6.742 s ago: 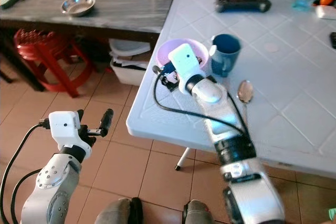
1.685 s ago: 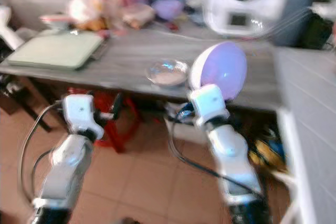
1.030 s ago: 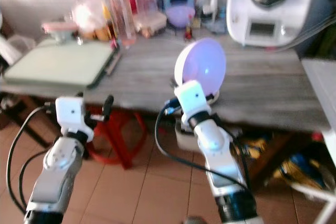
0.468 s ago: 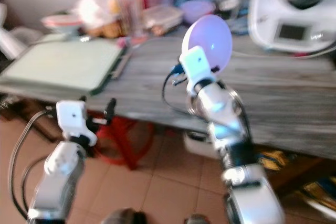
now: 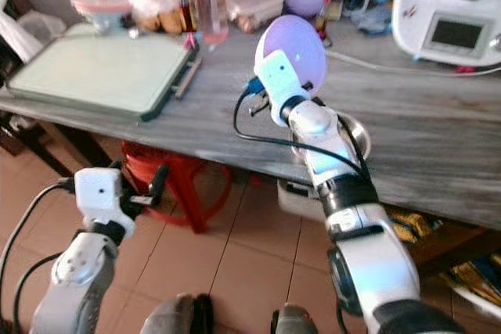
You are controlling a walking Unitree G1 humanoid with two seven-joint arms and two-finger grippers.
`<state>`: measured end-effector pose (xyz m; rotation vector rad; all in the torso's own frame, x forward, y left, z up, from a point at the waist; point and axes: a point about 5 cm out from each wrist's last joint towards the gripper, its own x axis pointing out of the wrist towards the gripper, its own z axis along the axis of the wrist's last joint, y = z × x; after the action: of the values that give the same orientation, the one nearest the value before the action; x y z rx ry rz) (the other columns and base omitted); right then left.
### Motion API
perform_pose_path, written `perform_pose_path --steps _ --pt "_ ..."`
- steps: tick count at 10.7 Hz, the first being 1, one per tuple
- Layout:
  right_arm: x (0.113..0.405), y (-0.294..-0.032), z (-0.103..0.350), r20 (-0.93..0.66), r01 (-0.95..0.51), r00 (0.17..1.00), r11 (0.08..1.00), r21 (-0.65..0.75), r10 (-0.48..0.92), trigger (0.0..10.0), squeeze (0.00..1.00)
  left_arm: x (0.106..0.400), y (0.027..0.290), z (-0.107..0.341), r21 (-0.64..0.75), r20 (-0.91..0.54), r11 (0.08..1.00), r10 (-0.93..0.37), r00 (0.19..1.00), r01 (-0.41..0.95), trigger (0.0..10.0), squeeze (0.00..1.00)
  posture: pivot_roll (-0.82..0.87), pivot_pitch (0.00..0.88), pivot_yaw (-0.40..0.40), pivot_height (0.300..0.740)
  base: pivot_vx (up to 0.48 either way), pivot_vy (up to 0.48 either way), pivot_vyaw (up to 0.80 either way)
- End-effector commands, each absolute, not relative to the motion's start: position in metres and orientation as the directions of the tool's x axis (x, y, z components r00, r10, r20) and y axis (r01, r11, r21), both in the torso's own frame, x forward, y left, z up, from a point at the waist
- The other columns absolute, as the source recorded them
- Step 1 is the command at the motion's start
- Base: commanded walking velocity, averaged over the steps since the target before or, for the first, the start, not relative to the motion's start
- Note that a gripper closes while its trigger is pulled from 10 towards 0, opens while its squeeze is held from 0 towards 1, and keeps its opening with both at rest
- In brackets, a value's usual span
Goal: Setting the table
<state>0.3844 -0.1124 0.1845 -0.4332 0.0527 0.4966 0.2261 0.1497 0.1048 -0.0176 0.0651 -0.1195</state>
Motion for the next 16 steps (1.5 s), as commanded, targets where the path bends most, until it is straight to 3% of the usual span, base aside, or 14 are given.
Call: perform_pose_path --steps 1,3,4,16 --pt "0.386 -0.109 0.183 -0.187 -0.496 0.867 0.772 -0.398 0.462 10.0 0.0 0.224 0.152 0.108 -0.014 -0.065 0.993 -0.121 0.991 0.12 10.0 0.0 0.04 0.188 0.072 0.74 0.0 0.0 0.0" --pt "0.385 -0.109 0.176 -0.218 -0.508 0.861 0.772 -0.382 0.459 10.0 0.0 0.226 0.152 0.11 -0.01 -0.071 0.992 -0.124 0.99 0.124 10.0 0.0 0.04 0.19 0.079 0.74 0.0 0.0 0.0" --pt "0.385 -0.111 0.176 -0.22 -0.504 0.864 0.769 -0.394 0.453 10.0 1.0 0.226 0.152 0.11 -0.009 -0.075 0.992 -0.13 0.989 0.129 10.0 0.0 0.03 0.188 0.08 0.74 0.0 0.0 0.0" --pt "0.37 -0.152 0.192 -0.438 -0.602 0.798 0.59 -0.539 0.414 10.0 1.0 0.247 0.146 0.107 -0.029 -0.077 0.991 -0.132 0.988 0.13 10.0 0.0 -0.02 0.108 0.065 0.74 0.0 0.0 0.0"
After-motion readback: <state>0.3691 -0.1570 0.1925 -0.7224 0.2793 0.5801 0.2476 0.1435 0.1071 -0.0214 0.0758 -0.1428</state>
